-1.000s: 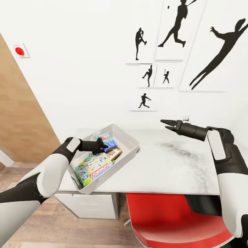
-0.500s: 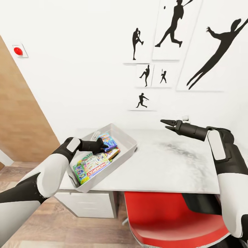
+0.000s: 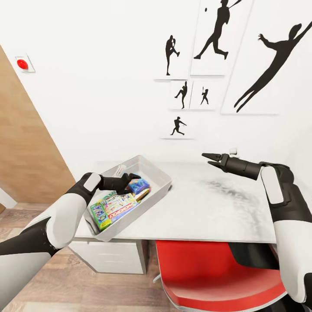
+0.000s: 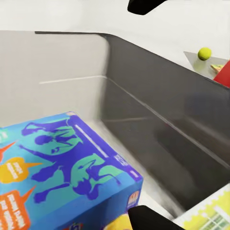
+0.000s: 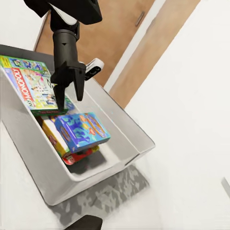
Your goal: Put all the toys in the child's room - the three board games (two on the bed and one on the table), the two jigsaw puzzles on the table, and the tennis ball on the table - inside the toy box on the table in the child's room.
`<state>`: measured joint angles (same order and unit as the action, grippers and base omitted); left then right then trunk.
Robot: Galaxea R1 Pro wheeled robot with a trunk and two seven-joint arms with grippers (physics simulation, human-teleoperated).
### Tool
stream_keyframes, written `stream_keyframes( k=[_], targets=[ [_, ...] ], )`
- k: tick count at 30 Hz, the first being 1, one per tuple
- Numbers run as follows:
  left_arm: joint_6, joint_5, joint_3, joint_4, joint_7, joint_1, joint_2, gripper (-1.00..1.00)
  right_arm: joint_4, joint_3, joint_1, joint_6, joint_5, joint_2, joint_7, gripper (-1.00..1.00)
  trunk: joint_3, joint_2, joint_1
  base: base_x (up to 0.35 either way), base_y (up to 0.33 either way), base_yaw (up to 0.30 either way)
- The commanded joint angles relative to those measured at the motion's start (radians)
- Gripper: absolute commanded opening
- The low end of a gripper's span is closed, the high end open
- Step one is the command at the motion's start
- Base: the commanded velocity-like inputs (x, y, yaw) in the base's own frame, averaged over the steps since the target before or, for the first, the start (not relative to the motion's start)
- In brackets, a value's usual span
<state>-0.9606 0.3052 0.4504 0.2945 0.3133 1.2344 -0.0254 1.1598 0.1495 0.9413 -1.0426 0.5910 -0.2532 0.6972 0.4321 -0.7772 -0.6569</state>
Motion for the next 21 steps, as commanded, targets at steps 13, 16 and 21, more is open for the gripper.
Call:
stream_keyframes(
  k=[13, 16, 21],
  targets=[
    [-0.029, -0.012, 0.011, 0.002, 0.004, 0.000, 0.006, 1.00, 0.000, 0.002, -0.006, -0.005, -0.005, -0.001, 0.007, 1.00, 0.001, -0.001, 0.000, 0.000, 0.000, 0.000],
    [-0.037, -0.012, 0.011, 0.002, 0.013, 0.000, 0.008, 1.00, 0.000, 0.002, -0.006, -0.005, -0.005, -0.001, 0.007, 1.00, 0.001, -0.001, 0.000, 0.000, 0.000, 0.000],
    [-0.056, -0.012, 0.011, 0.003, 0.075, 0.000, 0.011, 1.00, 0.000, 0.002, -0.006, -0.005, -0.005, -0.001, 0.007, 1.00, 0.001, -0.001, 0.000, 0.000, 0.000, 0.000]
  ],
)
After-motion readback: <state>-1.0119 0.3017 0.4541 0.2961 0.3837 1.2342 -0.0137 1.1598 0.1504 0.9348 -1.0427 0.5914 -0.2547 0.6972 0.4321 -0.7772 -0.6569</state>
